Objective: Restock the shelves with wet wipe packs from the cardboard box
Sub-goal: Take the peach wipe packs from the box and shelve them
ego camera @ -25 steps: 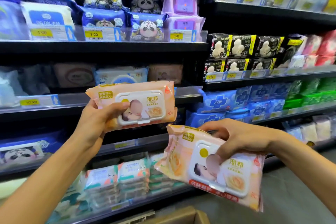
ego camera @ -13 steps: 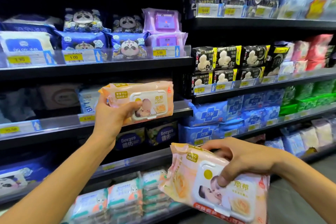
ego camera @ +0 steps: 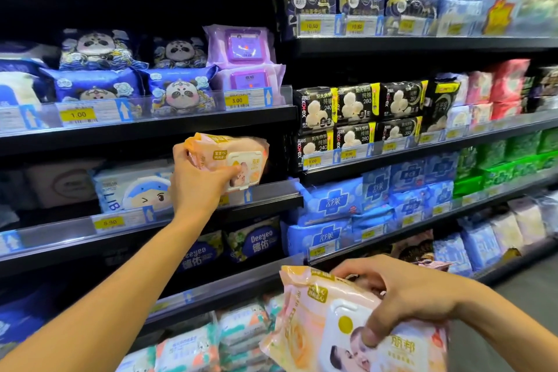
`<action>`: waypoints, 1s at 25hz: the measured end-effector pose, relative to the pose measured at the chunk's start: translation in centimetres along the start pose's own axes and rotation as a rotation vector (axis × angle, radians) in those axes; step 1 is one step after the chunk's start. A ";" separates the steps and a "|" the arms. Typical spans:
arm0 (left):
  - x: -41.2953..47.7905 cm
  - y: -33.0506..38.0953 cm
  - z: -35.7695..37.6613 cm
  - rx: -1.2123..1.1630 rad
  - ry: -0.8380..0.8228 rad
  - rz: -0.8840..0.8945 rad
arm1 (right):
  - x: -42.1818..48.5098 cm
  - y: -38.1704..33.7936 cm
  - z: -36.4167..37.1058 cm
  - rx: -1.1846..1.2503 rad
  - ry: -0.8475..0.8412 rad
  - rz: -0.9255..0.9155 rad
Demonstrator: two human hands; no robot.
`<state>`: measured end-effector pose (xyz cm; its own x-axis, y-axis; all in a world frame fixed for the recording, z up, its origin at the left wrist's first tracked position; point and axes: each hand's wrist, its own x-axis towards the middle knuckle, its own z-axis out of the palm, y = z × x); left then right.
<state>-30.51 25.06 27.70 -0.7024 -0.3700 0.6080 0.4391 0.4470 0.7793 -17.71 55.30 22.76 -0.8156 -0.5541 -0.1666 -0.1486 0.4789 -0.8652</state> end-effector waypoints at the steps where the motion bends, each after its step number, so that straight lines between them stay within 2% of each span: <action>1: 0.4 -0.2 0.4 0.002 -0.008 -0.015 | 0.2 0.2 -0.1 0.008 0.002 -0.004; 8: 3.1 -0.8 2.6 -0.068 -0.115 -0.183 | 1.3 0.0 -0.9 -0.008 0.000 -0.015; 14: 5.2 -1.5 2.6 0.077 -0.324 -0.333 | 3.3 -1.1 -1.2 -0.006 -0.001 -0.046; 18: 5.9 -1.6 2.4 0.133 -0.391 -0.381 | 4.7 -2.2 -1.3 0.002 -0.012 -0.084; 22: 5.6 -1.4 2.8 0.091 -0.383 -0.375 | 5.7 -2.8 -1.4 0.006 -0.015 -0.116; 25: 5.7 -2.4 3.2 0.303 -0.286 -0.262 | 6.0 -2.9 -1.5 -0.001 -0.014 -0.129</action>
<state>-37.37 24.43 28.81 -0.9116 -0.2822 0.2987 0.0745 0.6013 0.7955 -23.04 51.60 24.99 -0.7817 -0.6207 -0.0604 -0.2526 0.4037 -0.8793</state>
